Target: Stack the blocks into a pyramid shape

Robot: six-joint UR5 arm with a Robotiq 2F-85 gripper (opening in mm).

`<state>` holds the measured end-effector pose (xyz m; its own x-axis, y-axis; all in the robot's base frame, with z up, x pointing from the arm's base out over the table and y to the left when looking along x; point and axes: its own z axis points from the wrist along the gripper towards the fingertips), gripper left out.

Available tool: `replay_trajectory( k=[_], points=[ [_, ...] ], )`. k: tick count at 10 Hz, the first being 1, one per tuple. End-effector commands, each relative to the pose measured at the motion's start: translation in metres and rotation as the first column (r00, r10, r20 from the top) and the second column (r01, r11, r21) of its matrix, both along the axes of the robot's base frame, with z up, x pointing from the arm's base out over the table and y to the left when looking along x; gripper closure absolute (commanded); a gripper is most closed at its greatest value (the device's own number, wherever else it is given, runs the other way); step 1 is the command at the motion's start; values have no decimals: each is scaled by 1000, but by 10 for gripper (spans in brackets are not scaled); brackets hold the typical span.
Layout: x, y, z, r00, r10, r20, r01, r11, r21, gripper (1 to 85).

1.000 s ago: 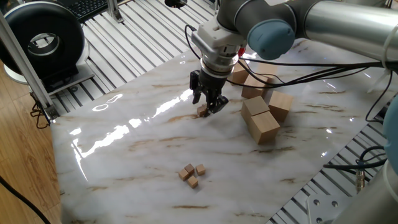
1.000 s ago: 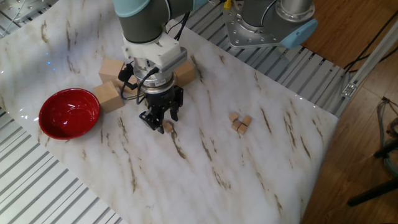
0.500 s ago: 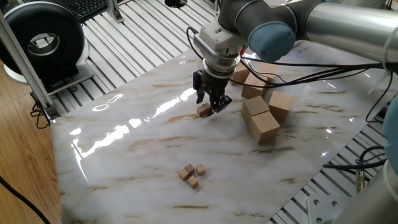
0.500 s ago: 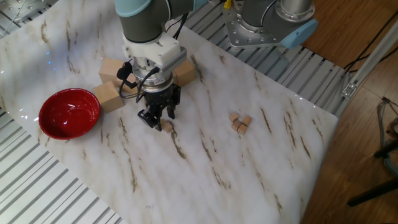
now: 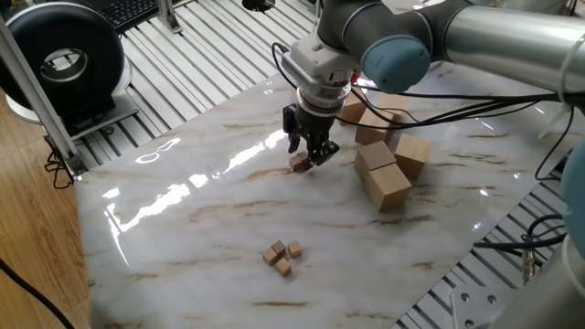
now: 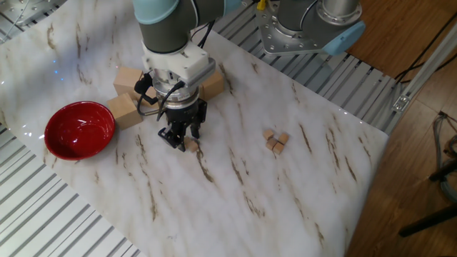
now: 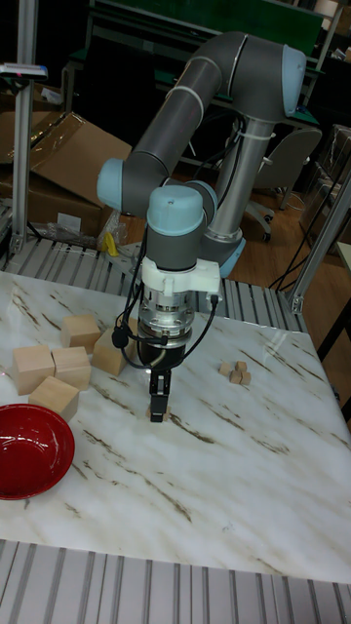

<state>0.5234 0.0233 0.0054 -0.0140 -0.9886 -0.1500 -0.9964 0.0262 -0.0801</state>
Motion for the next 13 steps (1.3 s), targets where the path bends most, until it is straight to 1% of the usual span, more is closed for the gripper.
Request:
replay_trajectory(
  k=[1, 10, 13],
  points=[
    [1, 1, 0, 1000, -22, -2, 22, 1000, 7, 427],
    [2, 2, 0, 998, -60, -6, 60, 998, 14, 573],
    [2, 2, 0, 998, -59, -5, 59, 998, 14, 590]
  ],
)
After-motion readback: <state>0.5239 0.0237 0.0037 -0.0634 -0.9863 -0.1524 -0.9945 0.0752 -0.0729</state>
